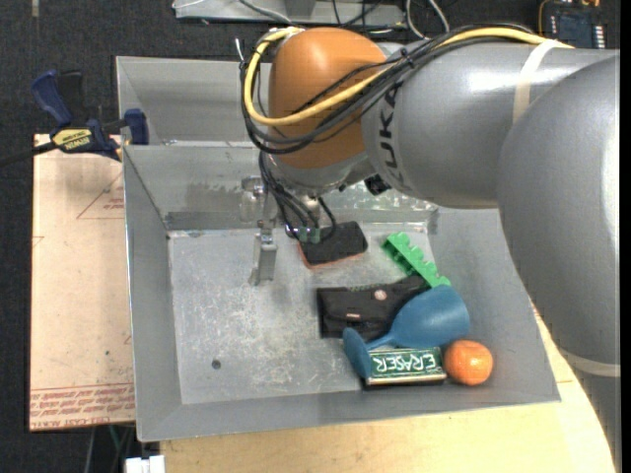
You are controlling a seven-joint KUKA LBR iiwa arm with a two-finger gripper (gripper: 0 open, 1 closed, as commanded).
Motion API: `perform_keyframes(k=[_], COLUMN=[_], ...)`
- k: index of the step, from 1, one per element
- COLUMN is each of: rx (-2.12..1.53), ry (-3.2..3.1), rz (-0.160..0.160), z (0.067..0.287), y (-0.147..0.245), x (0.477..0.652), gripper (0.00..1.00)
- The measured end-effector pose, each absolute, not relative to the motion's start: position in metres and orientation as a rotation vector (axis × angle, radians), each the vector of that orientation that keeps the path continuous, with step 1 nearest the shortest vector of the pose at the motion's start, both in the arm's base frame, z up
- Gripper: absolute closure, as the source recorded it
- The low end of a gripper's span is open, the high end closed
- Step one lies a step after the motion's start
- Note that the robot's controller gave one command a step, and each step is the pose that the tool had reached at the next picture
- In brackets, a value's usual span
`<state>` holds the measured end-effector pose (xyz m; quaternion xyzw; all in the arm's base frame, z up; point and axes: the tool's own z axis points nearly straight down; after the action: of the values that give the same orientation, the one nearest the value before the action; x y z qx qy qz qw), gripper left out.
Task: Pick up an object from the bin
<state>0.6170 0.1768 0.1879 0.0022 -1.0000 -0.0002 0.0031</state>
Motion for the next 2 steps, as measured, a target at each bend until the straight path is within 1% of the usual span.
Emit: perform_keyframes(k=[1, 2], rx=[0.000, 0.321], ry=[-3.143, -3.128], rz=[-0.002, -0.003], z=[0.193, 0.099], y=[0.176, 0.070], x=[0.619, 0.640], gripper=[0.00, 0.00])
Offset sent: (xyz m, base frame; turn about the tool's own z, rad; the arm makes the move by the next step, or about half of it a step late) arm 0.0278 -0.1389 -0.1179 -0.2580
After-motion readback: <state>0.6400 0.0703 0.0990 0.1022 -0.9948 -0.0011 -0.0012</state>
